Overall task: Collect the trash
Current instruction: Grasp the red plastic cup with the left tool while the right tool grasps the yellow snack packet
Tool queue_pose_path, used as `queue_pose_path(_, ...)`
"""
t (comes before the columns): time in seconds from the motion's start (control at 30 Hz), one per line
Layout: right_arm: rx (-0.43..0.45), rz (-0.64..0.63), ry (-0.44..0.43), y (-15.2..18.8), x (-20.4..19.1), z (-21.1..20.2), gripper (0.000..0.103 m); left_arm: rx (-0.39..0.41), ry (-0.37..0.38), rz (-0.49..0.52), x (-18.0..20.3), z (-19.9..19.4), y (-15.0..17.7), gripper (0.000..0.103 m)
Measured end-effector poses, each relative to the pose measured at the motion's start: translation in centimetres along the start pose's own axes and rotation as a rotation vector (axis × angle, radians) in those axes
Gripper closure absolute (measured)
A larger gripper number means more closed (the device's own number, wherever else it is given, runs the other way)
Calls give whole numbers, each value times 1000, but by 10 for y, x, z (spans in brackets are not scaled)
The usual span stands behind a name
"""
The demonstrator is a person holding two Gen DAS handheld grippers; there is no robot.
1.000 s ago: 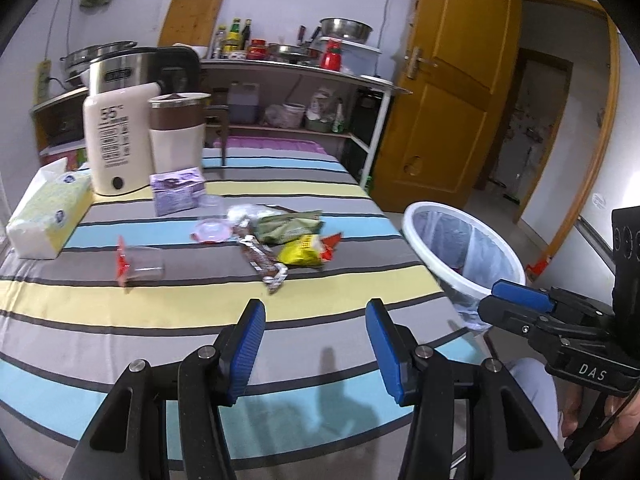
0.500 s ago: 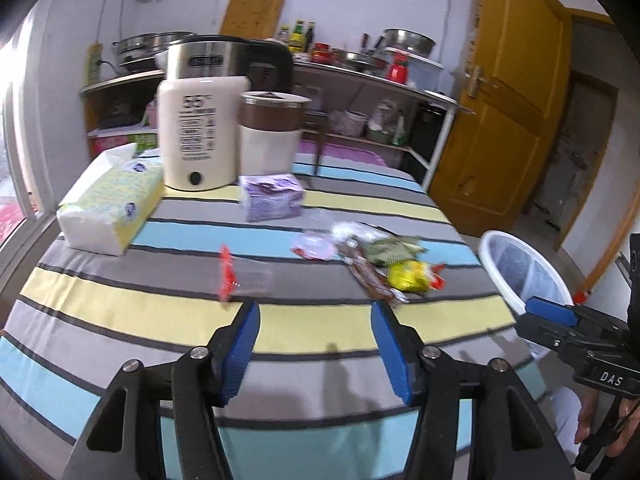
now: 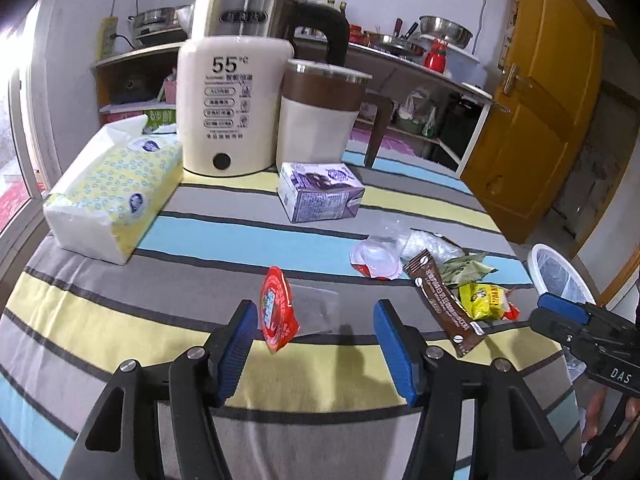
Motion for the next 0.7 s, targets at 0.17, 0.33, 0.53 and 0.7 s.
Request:
queue_pose_path(0.17,-16,7,-11,-7,4,15,50,-33,-14,20,6,12,-2,43)
queue_pose_path(0.33,-29,-2,-10,-12,7,26,50,-69,-40,28,10,24,-4,43)
queue_pose_path(0.53,-69,-1,12,-13,11,39,50,-86,-47,19,7,28,-4,46)
queue_pose_path(0.7,-53,41,-5,-15,17,38,67,-84,-40,-3,2,28,-5,56)
Point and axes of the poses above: each gripper's, at about its wrist camera, not at the fingertips, and z roughly the way its jaws point, x to its right, y to its underside, the point moved 2 cm from there along z, roughly the way its jaws point, and after that the axes turned 13 degrees about -y, right-handed, at the moved point
